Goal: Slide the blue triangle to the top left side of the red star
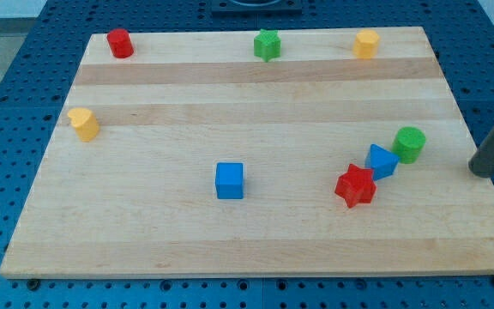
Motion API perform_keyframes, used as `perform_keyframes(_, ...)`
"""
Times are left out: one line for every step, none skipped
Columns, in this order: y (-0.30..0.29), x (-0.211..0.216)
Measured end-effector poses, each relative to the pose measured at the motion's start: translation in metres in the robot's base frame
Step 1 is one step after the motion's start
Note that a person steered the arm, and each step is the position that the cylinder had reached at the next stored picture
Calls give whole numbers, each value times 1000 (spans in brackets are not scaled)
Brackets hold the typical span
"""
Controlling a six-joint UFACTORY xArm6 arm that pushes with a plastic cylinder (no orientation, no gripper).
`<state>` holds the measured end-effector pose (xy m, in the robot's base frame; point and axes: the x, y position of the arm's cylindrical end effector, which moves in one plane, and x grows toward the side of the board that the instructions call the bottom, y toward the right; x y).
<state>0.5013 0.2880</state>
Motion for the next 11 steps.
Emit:
perform_keyframes(-15,9)
perform_keyframes(-44,9)
perform_keyframes(-75,9)
perform_keyframes(-85,-1)
perform_keyframes(-96,-22)
perform_keyframes(-106,-25)
perform_keyframes(-121,-25)
perform_keyframes(-129,-25)
perform_keyframes(-139,-25)
perform_keyframes(-160,-25)
perform_keyframes(-176,-27)
